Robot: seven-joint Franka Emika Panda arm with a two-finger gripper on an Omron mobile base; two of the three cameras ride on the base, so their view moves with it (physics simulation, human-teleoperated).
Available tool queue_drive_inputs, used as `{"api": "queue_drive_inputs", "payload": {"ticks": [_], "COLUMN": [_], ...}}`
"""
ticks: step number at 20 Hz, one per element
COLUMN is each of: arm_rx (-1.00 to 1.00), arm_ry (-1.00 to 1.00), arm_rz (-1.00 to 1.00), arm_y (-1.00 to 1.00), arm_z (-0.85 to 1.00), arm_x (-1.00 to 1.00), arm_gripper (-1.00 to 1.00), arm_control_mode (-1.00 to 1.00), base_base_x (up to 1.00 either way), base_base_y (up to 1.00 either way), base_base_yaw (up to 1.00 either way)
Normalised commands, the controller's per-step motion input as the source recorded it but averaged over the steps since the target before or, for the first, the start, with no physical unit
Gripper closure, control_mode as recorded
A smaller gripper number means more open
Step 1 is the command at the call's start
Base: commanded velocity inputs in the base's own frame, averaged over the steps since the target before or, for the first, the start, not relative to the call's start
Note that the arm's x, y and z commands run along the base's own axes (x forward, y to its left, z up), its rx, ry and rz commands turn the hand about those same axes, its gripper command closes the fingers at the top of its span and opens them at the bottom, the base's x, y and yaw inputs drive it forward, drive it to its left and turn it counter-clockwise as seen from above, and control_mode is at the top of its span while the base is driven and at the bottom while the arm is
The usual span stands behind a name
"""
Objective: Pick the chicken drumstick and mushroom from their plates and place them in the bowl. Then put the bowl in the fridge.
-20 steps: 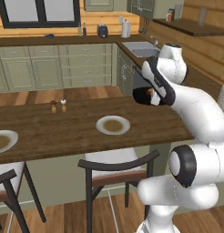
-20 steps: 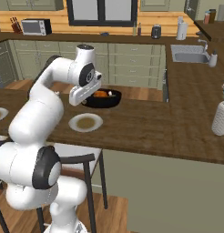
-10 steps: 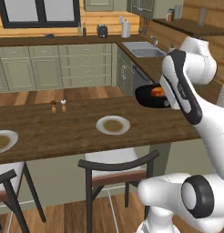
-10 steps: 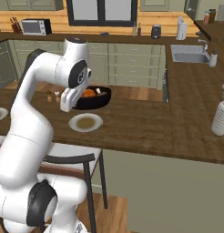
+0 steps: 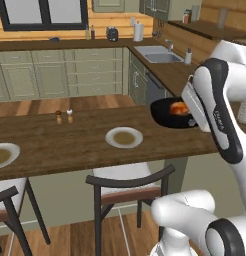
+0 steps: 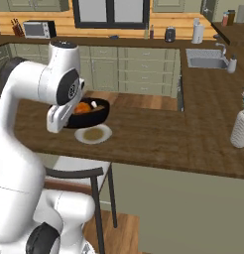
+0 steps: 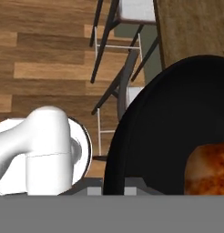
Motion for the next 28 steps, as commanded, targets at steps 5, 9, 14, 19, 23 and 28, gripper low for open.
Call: {"api": "queue_drive_inputs", "payload": {"ticks": [5,9,14,19,23,28], "arm_rx": [0.03,0.03,0.00,0.00,0.00,0.00], "arm_ry": [-0.03,-0.04,-0.01,0.00,0.00,-0.01], "arm_rz": [0.00,0.02,0.00,0.00,0.00,-0.03], "arm_y": [0.13,-0.20,-0.22,-0.04,0.00,0.00], "arm_z": [0.04,0.06,0.03,0.00,0.00,-0.03], "arm_x": [-0.65,-0.22,-0.32,-0.22,-0.01,0.00], "arm_gripper": [1.00,1.00,1.00,1.00,1.00,1.00], "arm_control_mode": [-1.00,-1.00,-1.00,-1.00,-1.00,-1.00], "base_base_x": [0.00,0.00,0.00,0.00,0.00,0.00], "base_base_y": [0.00,0.00,0.00,0.00,0.00,0.00], "base_base_yaw": [0.00,0.00,0.00,0.00,0.00,0.00]}}
